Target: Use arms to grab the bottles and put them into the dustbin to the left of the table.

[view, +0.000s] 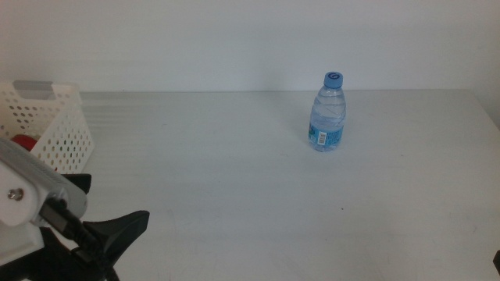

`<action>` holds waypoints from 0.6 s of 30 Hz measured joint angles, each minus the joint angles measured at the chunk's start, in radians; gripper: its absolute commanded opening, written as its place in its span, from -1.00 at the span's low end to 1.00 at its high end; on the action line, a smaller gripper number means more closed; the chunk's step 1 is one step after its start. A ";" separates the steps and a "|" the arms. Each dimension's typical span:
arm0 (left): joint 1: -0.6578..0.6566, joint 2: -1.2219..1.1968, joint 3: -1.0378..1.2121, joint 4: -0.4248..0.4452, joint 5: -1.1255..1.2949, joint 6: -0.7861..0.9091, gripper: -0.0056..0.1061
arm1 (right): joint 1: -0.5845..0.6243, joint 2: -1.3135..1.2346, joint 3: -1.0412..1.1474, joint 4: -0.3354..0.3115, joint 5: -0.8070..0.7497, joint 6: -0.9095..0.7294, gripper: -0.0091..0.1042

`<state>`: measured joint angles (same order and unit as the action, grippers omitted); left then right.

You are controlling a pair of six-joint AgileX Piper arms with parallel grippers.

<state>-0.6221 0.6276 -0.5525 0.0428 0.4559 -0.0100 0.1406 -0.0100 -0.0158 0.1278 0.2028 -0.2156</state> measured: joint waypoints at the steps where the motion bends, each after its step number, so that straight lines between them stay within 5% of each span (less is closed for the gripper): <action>1: 0.000 0.000 0.000 0.000 -0.001 0.000 0.71 | 0.000 0.000 0.000 0.000 0.000 0.000 0.59; 18: 0.000 0.000 0.003 0.000 -0.001 0.000 0.71 | 0.000 0.281 -0.298 -0.028 0.007 0.000 0.59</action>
<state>-0.6221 0.6276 -0.5495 0.0428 0.4547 -0.0100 0.1406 0.2707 -0.3137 0.1000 0.2099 -0.2156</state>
